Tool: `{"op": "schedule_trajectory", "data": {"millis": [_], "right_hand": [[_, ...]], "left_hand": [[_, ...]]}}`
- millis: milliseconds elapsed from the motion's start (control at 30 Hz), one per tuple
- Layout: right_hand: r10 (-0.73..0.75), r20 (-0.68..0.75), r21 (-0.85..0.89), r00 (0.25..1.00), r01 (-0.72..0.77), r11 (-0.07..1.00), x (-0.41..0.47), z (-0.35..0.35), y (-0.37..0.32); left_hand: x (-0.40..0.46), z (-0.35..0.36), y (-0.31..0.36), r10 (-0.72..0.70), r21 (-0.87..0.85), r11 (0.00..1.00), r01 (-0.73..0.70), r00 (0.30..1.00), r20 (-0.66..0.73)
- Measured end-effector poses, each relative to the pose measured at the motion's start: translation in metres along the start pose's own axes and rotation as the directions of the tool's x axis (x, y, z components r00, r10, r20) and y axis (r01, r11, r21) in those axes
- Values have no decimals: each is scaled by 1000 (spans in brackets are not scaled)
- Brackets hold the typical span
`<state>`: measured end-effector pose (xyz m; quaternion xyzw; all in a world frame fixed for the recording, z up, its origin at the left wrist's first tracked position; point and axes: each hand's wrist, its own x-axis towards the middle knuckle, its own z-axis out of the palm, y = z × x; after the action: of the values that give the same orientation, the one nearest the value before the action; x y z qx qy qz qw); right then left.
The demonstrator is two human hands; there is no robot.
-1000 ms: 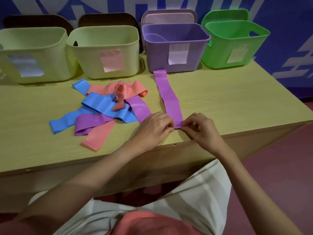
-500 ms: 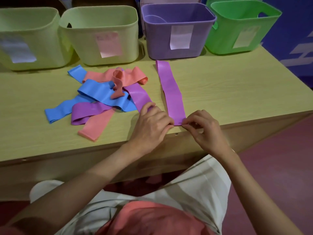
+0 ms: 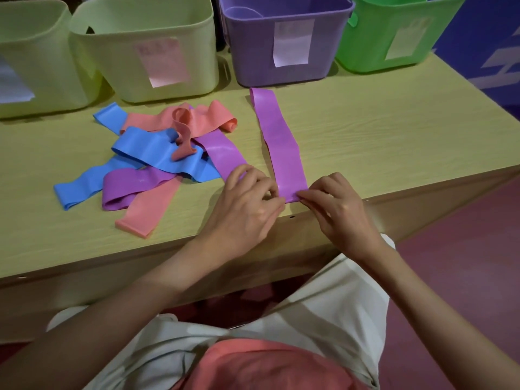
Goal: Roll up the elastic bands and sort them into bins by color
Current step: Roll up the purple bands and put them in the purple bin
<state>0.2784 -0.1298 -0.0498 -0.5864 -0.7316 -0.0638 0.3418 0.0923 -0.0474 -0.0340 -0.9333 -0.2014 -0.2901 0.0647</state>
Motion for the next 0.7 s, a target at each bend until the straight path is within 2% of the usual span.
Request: {"op": "schedule_trajectory", "data": {"millis": [133,367,567,700], "right_hand": [[-11,28,-11,1000,11,1000,-1,2,1],[72,-15,-7,997,-72,997,-1,8,-5],[127,26,18,992,-128,992,1,6,-8],[104,-20,-36,994,-105,994,2,7,-7]], "left_hand": [[-1,-4,-5,69,44,997,-70,997,41],[-4,-8,-5,127,147,979,-144,985,117],[-5,-11,-5,112,181,973,-145,977,179],[-4,-13,-3,84,211,968,-137,966,245]]}}
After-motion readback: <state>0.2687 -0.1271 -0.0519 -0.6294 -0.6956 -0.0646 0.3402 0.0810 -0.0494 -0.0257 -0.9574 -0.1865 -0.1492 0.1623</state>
